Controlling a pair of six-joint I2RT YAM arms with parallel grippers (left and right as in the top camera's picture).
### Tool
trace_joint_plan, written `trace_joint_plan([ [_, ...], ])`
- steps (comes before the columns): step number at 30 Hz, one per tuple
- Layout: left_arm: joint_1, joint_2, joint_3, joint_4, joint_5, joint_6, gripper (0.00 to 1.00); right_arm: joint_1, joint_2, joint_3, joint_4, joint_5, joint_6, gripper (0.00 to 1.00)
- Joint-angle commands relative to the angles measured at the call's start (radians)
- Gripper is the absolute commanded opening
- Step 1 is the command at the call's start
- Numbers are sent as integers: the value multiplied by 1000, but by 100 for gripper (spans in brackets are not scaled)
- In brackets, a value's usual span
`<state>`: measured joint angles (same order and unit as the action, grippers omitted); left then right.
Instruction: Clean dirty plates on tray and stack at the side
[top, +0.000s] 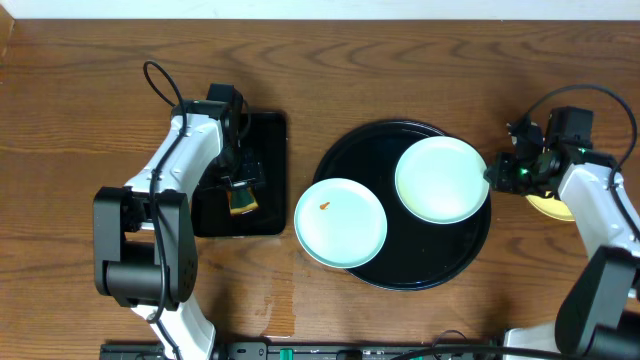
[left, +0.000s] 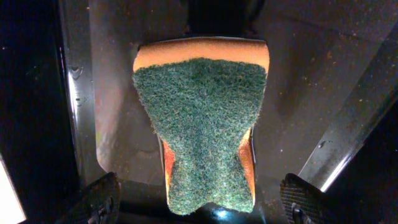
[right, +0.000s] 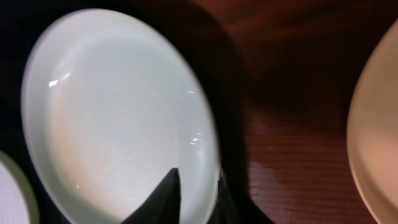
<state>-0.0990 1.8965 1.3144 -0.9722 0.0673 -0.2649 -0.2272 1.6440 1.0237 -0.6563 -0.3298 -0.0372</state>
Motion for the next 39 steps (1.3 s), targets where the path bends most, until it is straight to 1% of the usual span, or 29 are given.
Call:
trace_joint_plan([
  [1, 4, -3, 7, -5, -16, -1, 83, -50, 76, -3, 10, -66, 10, 23],
  [7, 4, -3, 7, -5, -16, -1, 83, -77, 136, -3, 72, -154, 5, 29],
  [10, 4, -3, 7, -5, -16, -1, 83, -76, 137, -3, 117, -169, 6, 30],
  [23, 4, -3, 7, -5, -16, -1, 83, -42, 174, -3, 186, -175, 6, 31],
  [26, 4, -3, 7, -5, -16, -1, 83, -41, 175, -3, 203, -141, 6, 31],
  [27, 4, -3, 7, -5, -16, -1, 83, -41, 179, -3, 209, -134, 6, 30],
  [30, 4, -3, 7, -5, -16, -1, 83, -41, 191, -3, 219, -175, 6, 20],
  [33, 4, -3, 7, -5, -16, -1, 83, -40, 195, -3, 220, -198, 6, 16],
  [34, 4, -3, 7, -5, -16, -1, 83, -40, 195, -3, 214, -198, 6, 9],
  [36, 4, -3, 7, -5, -16, -1, 83, -41, 195, -3, 209, -198, 7, 2],
  [39, 4, -3, 7, -5, -16, -1, 83, -41, 193, -3, 208, -198, 25, 1],
])
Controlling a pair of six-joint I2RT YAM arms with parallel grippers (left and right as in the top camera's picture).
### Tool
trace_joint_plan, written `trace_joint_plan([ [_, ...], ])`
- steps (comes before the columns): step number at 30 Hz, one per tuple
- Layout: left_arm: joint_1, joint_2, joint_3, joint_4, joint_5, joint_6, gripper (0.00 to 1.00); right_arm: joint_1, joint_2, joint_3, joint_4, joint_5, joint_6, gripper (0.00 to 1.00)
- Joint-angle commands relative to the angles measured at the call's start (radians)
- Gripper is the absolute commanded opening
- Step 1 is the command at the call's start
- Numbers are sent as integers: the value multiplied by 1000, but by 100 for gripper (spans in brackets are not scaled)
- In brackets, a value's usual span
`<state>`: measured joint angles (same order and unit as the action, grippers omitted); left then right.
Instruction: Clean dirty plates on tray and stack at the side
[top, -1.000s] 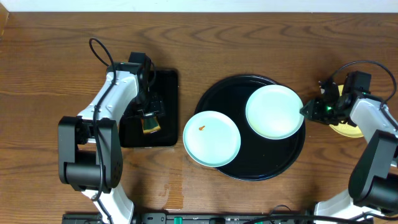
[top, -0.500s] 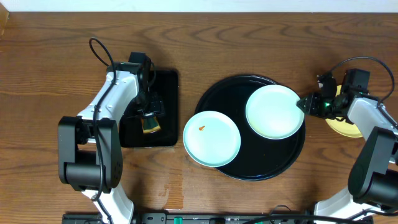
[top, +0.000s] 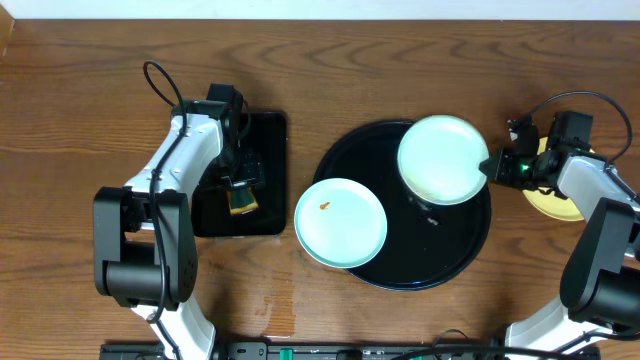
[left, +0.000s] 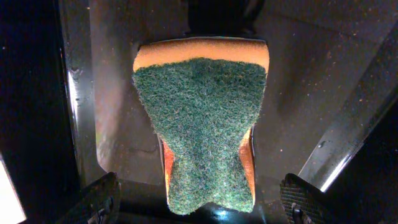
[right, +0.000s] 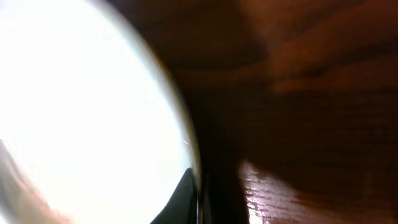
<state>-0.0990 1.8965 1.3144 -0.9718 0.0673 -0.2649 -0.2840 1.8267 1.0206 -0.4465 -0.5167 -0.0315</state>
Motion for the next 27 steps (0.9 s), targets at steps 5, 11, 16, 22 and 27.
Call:
trace_joint_plan([
  [5, 4, -3, 7, -6, -16, -1, 83, 14, 0, 0, -3, -8, 35, 1],
  [11, 4, -3, 7, -6, -16, -1, 83, 18, -90, 0, -38, 19, 13, 1],
  [16, 4, -3, 7, -6, -16, -1, 83, 44, -227, 0, -132, 124, 7, 1],
  [22, 4, -3, 7, -6, -16, -1, 83, 153, -379, 0, -216, 360, 21, 1],
  [27, 4, -3, 7, -5, -16, -1, 83, 324, -484, 0, -262, 731, 63, 1],
])
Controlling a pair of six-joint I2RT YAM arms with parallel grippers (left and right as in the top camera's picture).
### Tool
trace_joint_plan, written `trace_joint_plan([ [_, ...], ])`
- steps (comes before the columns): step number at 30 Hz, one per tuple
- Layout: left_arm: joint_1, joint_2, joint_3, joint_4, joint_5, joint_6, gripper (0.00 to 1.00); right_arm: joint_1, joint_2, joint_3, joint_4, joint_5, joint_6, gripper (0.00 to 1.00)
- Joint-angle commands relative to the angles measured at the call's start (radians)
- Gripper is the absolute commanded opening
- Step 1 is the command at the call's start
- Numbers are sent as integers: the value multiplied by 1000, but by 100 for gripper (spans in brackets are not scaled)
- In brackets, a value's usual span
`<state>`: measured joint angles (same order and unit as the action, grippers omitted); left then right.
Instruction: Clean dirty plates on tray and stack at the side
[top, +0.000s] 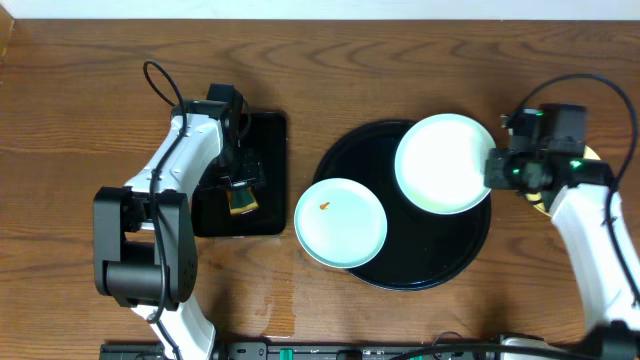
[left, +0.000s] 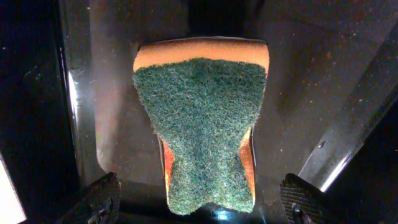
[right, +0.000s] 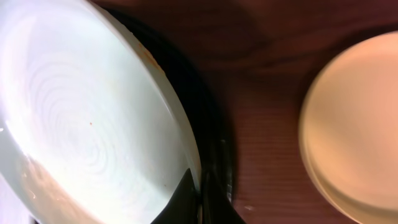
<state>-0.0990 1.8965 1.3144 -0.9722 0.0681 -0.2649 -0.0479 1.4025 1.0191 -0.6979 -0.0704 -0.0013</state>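
On the black round tray (top: 420, 262) lies a white plate (top: 340, 222) with a small orange stain, overhanging the tray's left edge. My right gripper (top: 491, 168) is shut on the right rim of a second white plate (top: 442, 163), held tilted over the tray's right part. In the right wrist view that plate (right: 93, 124) fills the left side and the jaws (right: 199, 198) pinch its edge. My left gripper (left: 199, 208) stands open over the green and orange sponge (left: 202, 124), one finger on each side, apart from it.
The sponge (top: 241, 200) lies in a black rectangular tray (top: 268, 150) left of the round tray. A cream plate (right: 354, 143) sits on the wood to the right, mostly under my right arm in the overhead view. Dark wooden table (top: 400, 60) all round.
The right arm has changed its pose, and the held plate looks a little larger from overhead. The cream plate now shows in the right wrist view. The left gripper has not moved.
First the clean-looking plate lay on the tray's right part with my right gripper at its rim. Then it was lifted and tilted, throwing a shadow on the tray. Now it is still held above the tray. My left gripper stayed open over the sponge throughout.
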Motion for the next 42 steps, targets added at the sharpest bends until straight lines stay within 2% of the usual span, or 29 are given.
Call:
trace_joint_plan([
  [1, 4, -3, 7, -5, -17, -1, 83, 127, -76, 2, -16, 347, 39, 1],
  [11, 4, -3, 7, -5, -17, -1, 83, 524, -135, 2, -48, 935, 87, 1],
  [12, 4, -3, 7, -5, -17, -1, 83, 603, -135, 2, -55, 1049, 101, 1],
  [18, 4, -3, 7, -5, -17, -1, 83, 729, -135, 2, -62, 1246, 100, 1],
  [23, 4, -3, 7, -5, -17, -1, 83, 777, -135, 2, -63, 1321, 89, 1],
  [42, 4, -3, 7, -5, -17, -1, 83, 788, -135, 2, -65, 1327, 82, 1],
])
